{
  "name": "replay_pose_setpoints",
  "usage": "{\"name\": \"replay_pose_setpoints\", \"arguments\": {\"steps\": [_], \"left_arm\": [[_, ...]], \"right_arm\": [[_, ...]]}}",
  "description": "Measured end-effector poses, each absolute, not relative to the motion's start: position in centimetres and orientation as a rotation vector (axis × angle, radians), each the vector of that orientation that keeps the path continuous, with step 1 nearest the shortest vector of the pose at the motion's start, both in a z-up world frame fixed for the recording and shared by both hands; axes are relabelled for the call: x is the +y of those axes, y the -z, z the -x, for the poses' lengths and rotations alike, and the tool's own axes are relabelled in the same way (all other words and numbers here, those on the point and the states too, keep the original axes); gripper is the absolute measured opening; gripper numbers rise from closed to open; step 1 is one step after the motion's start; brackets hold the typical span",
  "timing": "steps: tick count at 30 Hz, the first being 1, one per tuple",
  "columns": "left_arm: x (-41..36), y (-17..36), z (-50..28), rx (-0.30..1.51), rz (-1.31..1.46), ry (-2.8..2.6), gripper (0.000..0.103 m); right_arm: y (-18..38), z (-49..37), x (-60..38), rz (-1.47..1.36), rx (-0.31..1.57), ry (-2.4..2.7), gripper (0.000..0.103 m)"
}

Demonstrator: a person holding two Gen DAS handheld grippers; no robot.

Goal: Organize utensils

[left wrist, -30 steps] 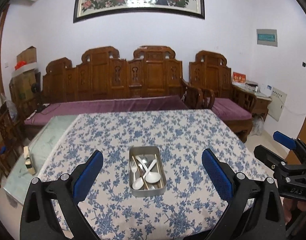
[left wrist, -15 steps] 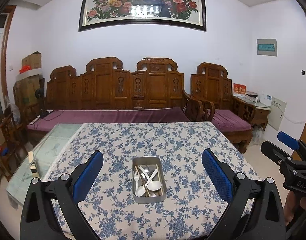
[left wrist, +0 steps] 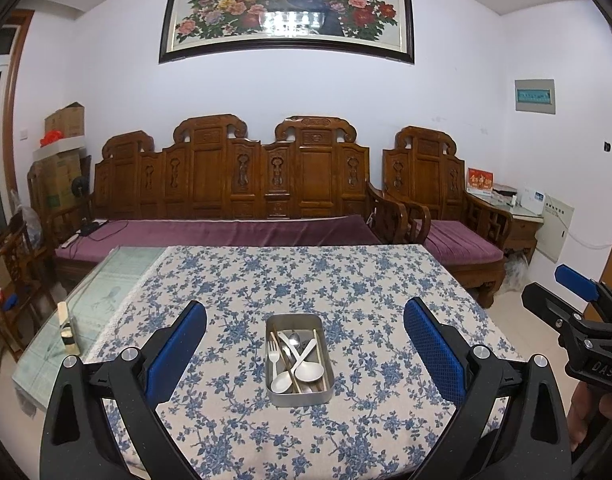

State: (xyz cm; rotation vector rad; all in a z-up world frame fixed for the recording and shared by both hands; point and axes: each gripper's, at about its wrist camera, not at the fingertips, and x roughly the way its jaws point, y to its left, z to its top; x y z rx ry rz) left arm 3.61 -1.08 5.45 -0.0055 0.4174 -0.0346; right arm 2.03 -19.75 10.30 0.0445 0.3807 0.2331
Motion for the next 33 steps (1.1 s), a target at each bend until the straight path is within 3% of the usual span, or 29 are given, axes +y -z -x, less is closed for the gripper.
{"name": "replay_pose_setpoints", "arguments": {"steps": [33], "left_arm": [[-1.50,-6.01,-3.20,0.406,0.005,0.038,0.095]], "right_arm": [[-10.18,-2.30,-19.83,-0.052,0.384,-0.234,0.100]]}}
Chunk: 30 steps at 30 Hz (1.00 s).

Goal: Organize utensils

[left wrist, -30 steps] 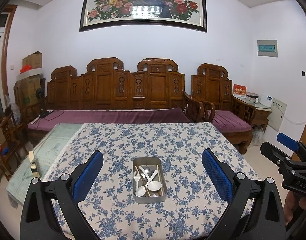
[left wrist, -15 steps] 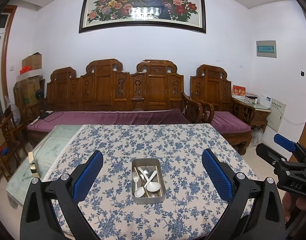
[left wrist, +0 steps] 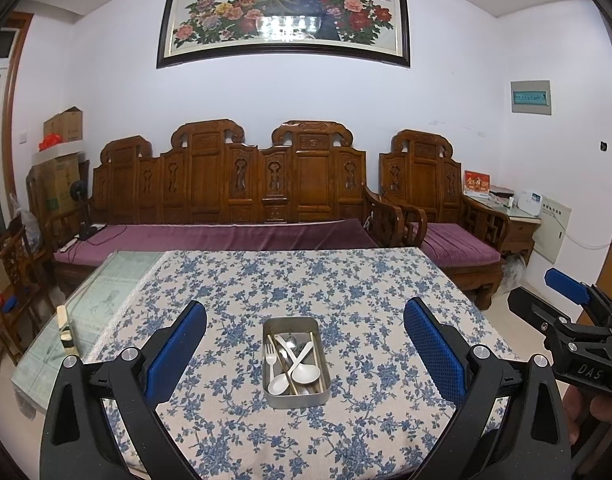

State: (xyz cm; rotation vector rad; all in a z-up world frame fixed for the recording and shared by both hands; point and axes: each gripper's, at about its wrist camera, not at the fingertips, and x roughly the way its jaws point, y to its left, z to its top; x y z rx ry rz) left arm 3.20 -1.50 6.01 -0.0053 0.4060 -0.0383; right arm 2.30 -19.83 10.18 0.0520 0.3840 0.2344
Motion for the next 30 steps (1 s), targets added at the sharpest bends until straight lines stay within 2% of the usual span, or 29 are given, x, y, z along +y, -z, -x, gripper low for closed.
{"name": "replay_pose_setpoints", "arguments": {"steps": [30], "left_arm": [[-2.10,-6.53,-2.84,0.397,-0.008,0.038,0.095]], "right_arm": [[-10.49,-1.84,-19.52,-0.050,0.374,-0.235,0.100]]}}
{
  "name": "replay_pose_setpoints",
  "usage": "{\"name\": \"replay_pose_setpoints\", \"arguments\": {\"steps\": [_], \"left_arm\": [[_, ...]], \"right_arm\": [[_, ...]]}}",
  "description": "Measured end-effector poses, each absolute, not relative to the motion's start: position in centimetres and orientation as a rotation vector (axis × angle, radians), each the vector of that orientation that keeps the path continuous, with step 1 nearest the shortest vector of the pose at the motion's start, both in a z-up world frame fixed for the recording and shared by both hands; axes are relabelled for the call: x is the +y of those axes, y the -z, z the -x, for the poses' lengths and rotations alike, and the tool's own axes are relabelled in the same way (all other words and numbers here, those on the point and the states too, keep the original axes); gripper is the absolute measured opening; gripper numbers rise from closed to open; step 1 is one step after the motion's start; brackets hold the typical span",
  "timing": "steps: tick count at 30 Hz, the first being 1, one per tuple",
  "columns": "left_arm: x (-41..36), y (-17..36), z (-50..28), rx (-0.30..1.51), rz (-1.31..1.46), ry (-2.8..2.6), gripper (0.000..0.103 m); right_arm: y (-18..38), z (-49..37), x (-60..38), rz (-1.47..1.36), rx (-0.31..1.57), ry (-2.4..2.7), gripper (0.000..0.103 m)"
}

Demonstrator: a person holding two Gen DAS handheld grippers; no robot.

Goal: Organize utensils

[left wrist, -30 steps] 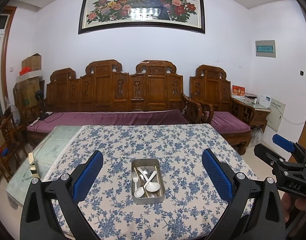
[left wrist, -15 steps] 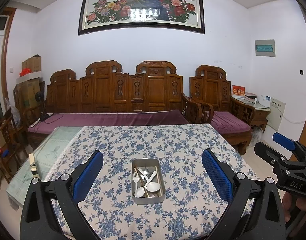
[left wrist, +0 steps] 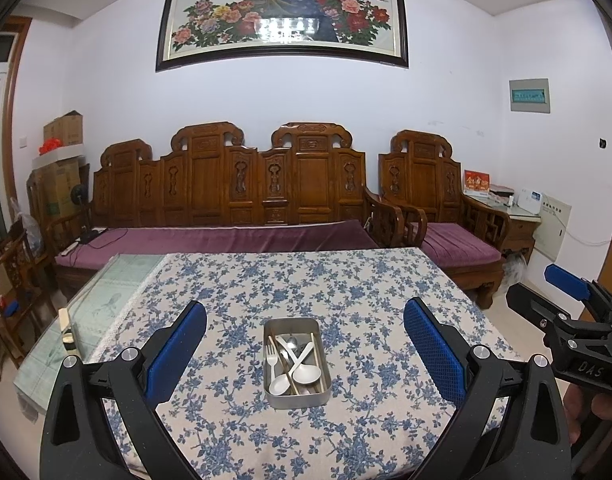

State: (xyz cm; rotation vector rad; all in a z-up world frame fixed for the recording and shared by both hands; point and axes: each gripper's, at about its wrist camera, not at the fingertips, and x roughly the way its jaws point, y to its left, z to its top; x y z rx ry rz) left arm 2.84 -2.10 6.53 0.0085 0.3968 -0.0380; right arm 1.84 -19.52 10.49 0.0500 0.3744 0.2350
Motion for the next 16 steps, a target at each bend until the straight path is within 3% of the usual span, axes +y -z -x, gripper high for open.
{"name": "replay_pose_setpoints", "arguments": {"steps": [16], "left_arm": [[-2.30,-6.62,-2.99,0.395,-0.002,0.035,0.095]], "right_arm": [[-10.53,-1.78,-19.52,-0.050,0.373,-0.234,0.100]]}}
